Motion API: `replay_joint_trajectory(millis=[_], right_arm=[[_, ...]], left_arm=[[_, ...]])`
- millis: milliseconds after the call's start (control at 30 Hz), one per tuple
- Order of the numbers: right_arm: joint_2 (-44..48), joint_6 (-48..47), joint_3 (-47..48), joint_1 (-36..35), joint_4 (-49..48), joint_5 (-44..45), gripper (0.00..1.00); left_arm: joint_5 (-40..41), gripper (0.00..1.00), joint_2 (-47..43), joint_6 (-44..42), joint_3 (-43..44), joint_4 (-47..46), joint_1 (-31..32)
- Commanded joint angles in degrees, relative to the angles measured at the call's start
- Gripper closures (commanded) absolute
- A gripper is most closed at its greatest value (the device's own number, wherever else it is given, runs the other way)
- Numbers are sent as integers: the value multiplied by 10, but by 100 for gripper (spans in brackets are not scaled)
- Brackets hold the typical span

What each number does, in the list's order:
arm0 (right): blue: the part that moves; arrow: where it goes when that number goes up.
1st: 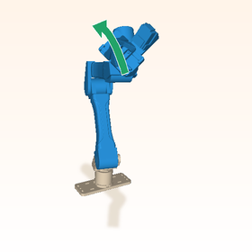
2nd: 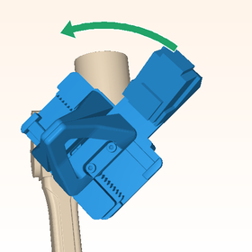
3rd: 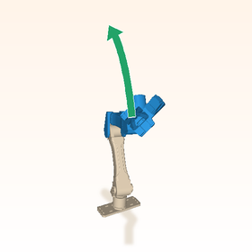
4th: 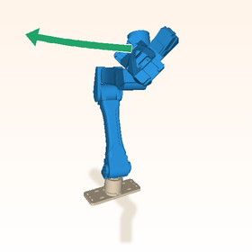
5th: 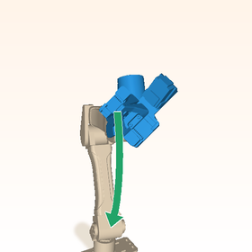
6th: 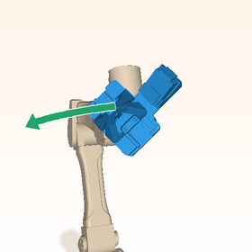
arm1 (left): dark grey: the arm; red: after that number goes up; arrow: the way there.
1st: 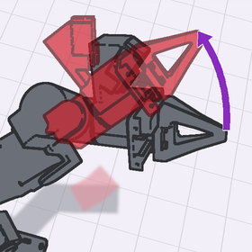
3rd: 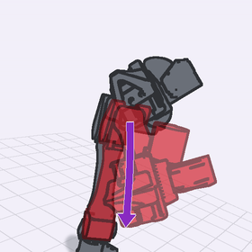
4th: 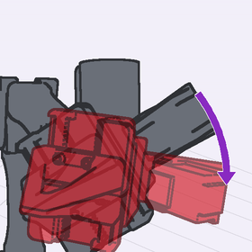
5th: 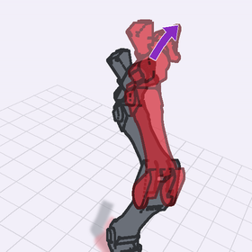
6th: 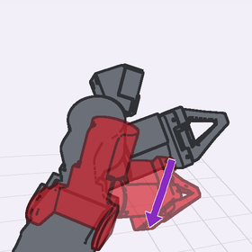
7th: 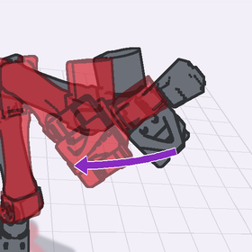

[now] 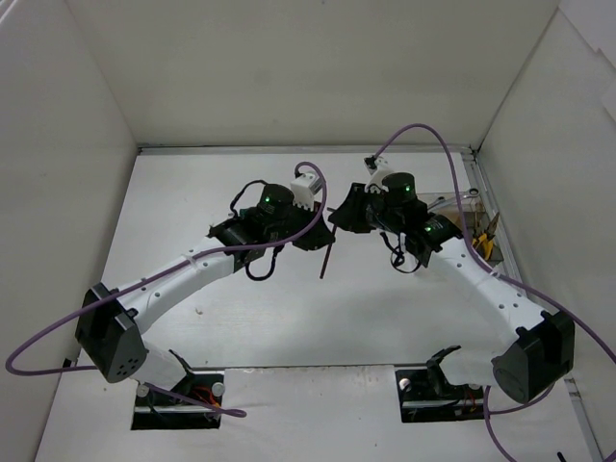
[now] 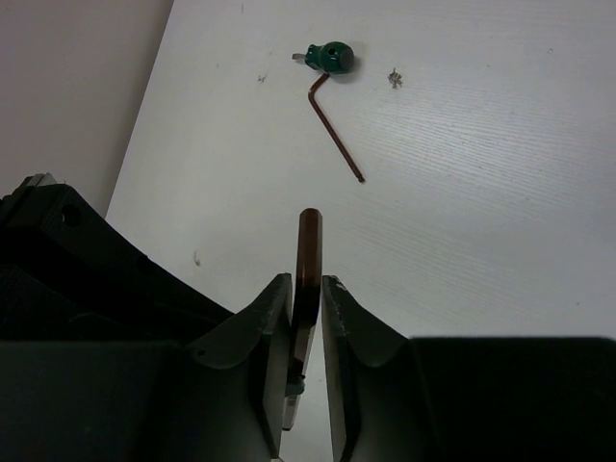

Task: Sort the tools into containers

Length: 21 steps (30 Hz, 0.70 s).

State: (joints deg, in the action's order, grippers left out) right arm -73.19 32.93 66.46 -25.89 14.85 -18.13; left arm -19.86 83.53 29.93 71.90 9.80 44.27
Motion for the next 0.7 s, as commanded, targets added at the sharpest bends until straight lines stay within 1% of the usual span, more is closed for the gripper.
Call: replay_joint_trajectory(millis=[0,33,67,233,300,333,367,400,500,633,667], right_arm=[[9,-8,2,-4,-45,18,85],[9,-10,2,-4,-44,20,95],[10,-11,1,-7,-44,21,100],[26,-37,-3,8,-43,34,100],[36,-41,-11,43,-43,25,100],[40,-44,-14,54,-43,27,100],[47,-51,-19,74,-43,32,100],[52,-62,-21,86,-42,30,100],[65,-79,-30,130,-40,26,100],[68,-110,-34,195,-19,20,100],[68,-125,-30,221,-14,23,100]], left_arm=[[-6,100,-6,-15,39,-39,4],[-8,100,-5,-15,40,-39,4],[-10,100,-4,-15,39,-40,4],[-6,100,1,-15,35,-30,4],[11,88,0,-17,34,-23,4],[16,70,-1,-19,32,-18,4],[20,59,-5,-16,30,-16,-1],[26,42,-10,-13,25,-15,-2],[40,27,-22,5,3,-16,-24],[62,18,-29,2,-8,19,-46],[68,15,-32,2,-11,26,-52]])
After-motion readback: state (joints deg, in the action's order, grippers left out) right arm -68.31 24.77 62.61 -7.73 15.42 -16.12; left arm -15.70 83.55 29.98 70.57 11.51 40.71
